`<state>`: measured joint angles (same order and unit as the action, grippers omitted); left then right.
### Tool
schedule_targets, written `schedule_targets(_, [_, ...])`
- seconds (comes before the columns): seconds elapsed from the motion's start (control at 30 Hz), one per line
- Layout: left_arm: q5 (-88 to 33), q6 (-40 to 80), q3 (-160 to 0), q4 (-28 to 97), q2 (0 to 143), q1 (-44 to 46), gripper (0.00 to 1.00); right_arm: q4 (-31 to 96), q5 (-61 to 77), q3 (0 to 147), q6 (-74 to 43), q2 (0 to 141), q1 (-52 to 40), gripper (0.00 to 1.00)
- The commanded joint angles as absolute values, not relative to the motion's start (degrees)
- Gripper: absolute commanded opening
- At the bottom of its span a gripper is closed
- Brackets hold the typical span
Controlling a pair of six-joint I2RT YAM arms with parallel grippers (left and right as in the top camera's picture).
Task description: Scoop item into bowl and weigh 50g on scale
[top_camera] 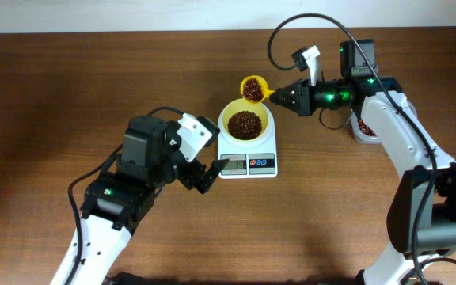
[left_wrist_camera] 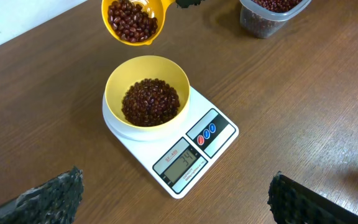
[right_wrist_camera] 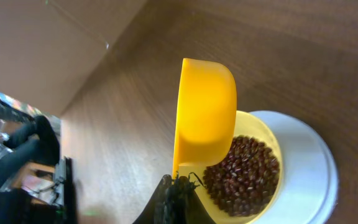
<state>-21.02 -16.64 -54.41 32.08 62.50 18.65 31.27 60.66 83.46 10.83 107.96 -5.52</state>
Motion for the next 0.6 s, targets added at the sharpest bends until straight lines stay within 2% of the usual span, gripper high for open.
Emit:
schedule_targets(0.0, [-21.2,-15.9,-54.1,32.0,62.7,18.4,0.99,31.1,60.8,84.2,18.9,108.2,-6.1,0.04])
schedule_targets(0.57, [-21.2,-15.9,-54.1,32.0,62.7,18.3,0.99,31.1,57.1,84.2,28.4,108.2,-6.1,0.04])
